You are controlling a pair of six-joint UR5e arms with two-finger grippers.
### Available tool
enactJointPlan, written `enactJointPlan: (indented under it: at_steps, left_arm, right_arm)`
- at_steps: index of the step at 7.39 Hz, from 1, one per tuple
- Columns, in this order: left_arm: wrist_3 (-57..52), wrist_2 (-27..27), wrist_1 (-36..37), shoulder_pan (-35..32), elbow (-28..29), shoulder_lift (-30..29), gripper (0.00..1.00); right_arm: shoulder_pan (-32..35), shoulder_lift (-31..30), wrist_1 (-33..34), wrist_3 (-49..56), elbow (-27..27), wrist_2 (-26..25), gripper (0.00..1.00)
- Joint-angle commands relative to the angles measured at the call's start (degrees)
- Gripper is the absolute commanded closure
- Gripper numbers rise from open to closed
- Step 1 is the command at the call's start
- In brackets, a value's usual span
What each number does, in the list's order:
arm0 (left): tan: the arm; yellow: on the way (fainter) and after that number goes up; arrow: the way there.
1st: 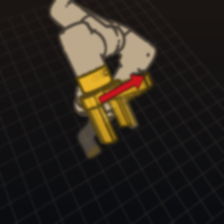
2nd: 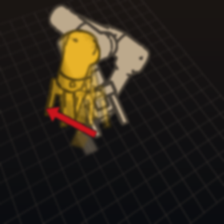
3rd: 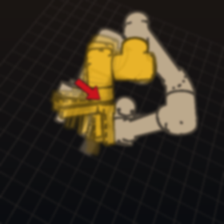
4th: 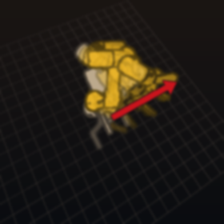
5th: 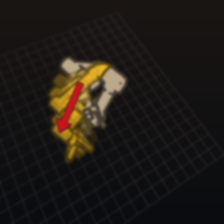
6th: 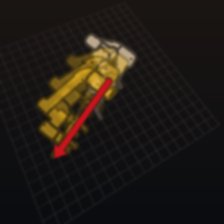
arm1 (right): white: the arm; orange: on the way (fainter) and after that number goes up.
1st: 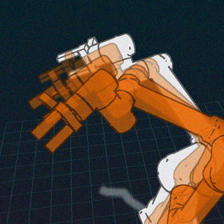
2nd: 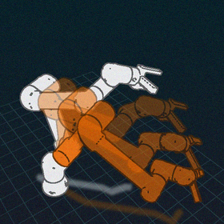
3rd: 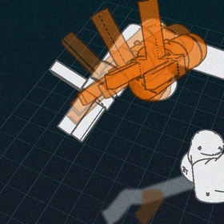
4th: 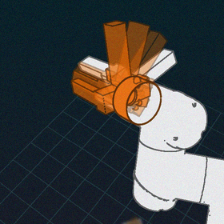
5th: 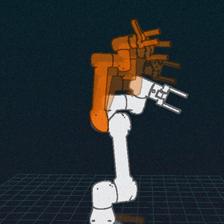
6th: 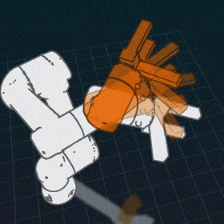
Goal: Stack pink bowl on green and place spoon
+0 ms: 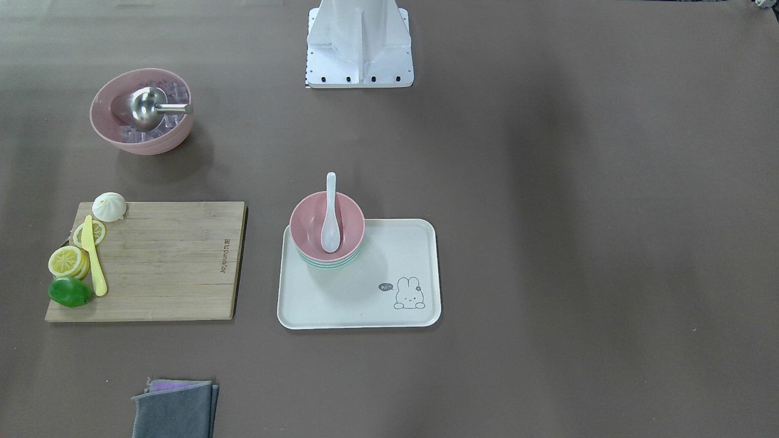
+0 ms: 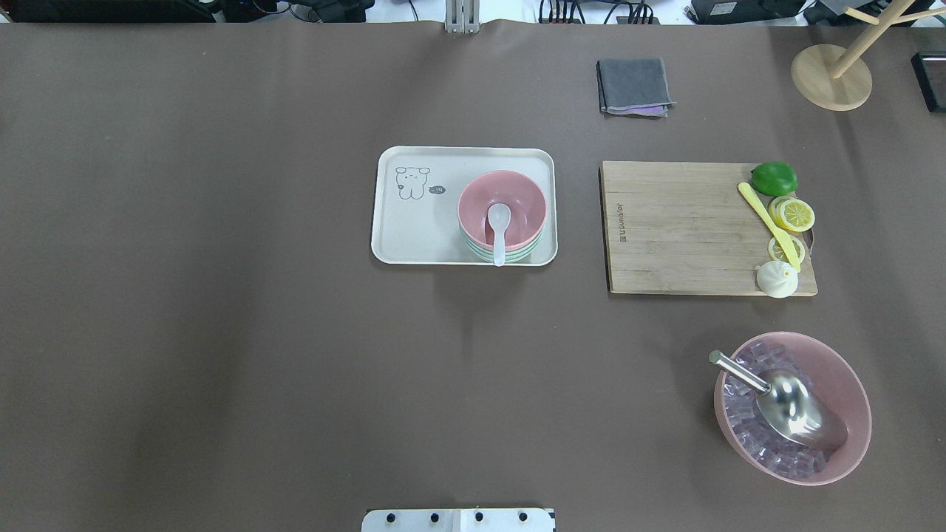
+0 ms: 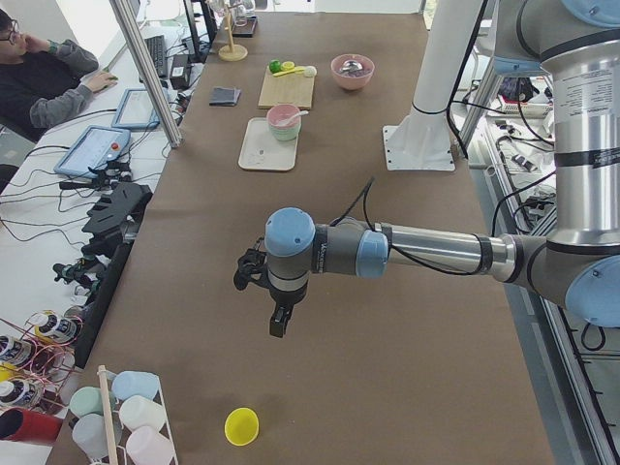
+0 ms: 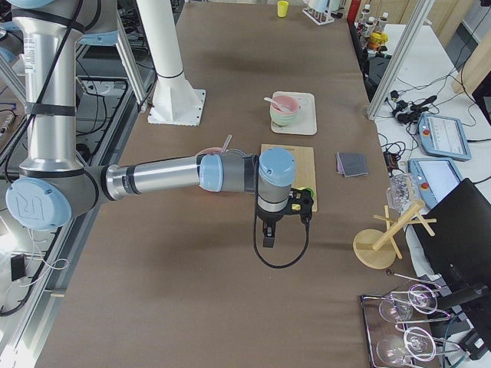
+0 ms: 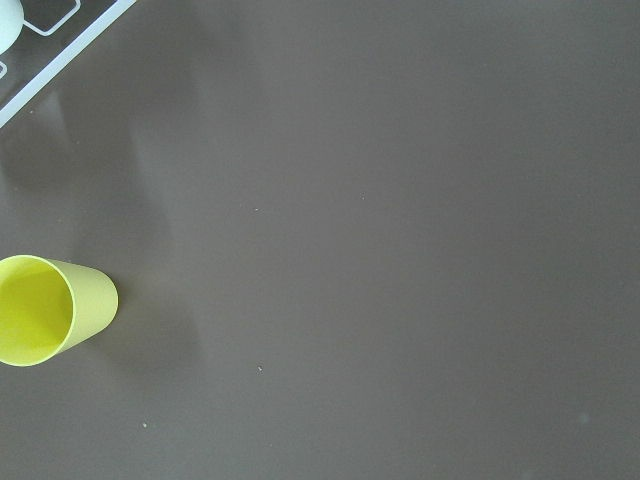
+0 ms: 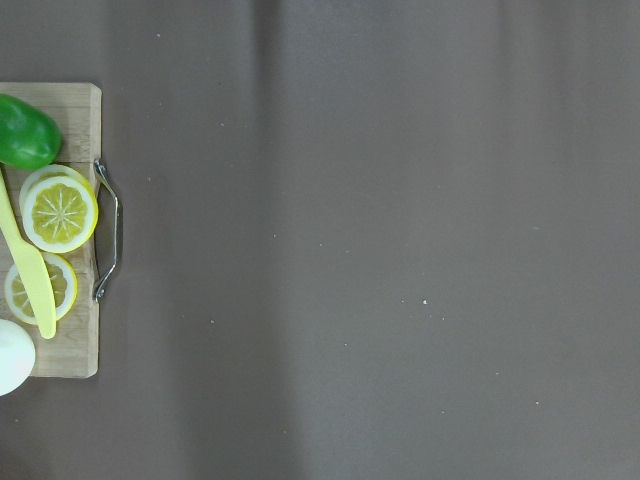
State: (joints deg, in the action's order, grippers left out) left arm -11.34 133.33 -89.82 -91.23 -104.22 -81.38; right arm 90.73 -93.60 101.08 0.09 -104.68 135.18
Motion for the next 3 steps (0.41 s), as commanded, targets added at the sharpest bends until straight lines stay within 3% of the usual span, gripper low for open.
enactJointPlan:
  at_steps: [1, 3]
  left_arm:
    - [0.0, 0.0, 0.0, 0.0, 0.1, 0.1, 0.01]
    - [-0.1, 0.0, 0.0, 0.0, 0.6, 0.1, 0.01]
  right_arm:
    - [-0.3, 0.0, 0.0, 0.0, 0.0, 0.0, 0.0]
    - [-0.3, 0.0, 0.0, 0.0, 0.0, 0.0, 0.0]
